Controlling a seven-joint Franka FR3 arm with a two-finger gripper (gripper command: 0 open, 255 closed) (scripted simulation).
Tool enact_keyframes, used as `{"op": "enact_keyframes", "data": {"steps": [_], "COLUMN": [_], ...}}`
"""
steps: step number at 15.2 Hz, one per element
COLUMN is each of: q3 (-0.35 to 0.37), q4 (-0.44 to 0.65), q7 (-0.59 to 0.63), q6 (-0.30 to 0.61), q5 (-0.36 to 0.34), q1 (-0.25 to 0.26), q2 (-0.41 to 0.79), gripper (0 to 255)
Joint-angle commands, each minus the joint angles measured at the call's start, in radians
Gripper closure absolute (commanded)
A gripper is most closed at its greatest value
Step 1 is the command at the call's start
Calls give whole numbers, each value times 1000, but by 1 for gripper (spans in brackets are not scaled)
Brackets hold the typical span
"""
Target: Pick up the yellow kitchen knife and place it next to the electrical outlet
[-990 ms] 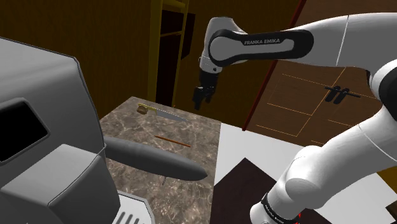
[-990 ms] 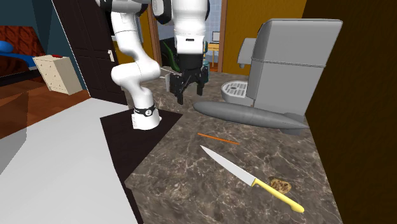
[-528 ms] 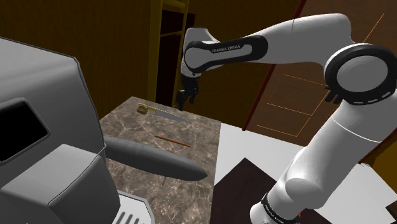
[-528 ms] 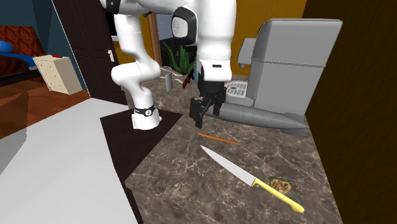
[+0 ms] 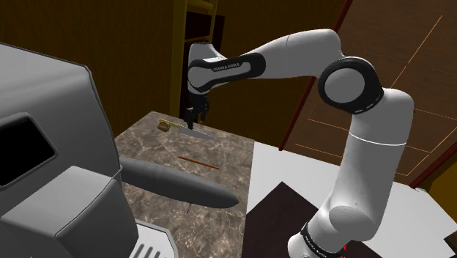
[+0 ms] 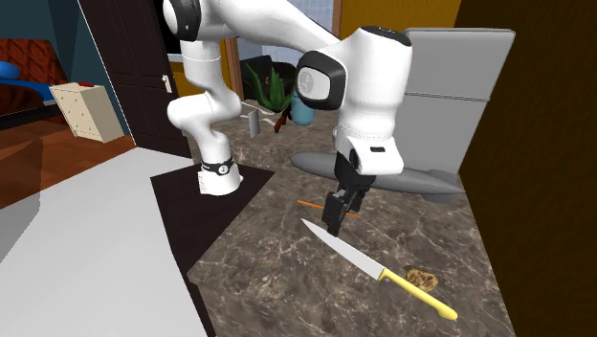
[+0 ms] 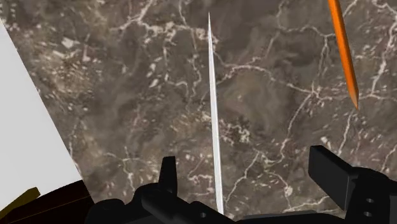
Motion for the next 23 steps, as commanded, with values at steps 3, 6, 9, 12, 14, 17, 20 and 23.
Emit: {"op": "enact_keyframes", "data": {"steps": [3, 6, 9, 12, 14, 17, 20, 23], "q3": [-3, -6, -7, -9, -10, -10, -10, -10], "q4": [182, 311, 287, 267, 257, 257, 257, 257], "q7": [-7, -12, -11, -9, -8, -8, -8, -8], "q6": [-22, -46, -12, 21, 39, 39, 39, 38], "q5": [-28, -43, -45, -47, -48, -48, -48, -48], "q1": [15, 27, 26, 24, 23, 24, 24, 24], "q2": [164, 271, 281, 294, 301, 302, 302, 302], "gripper": [0, 0, 0, 0, 0, 0, 0, 255]}}
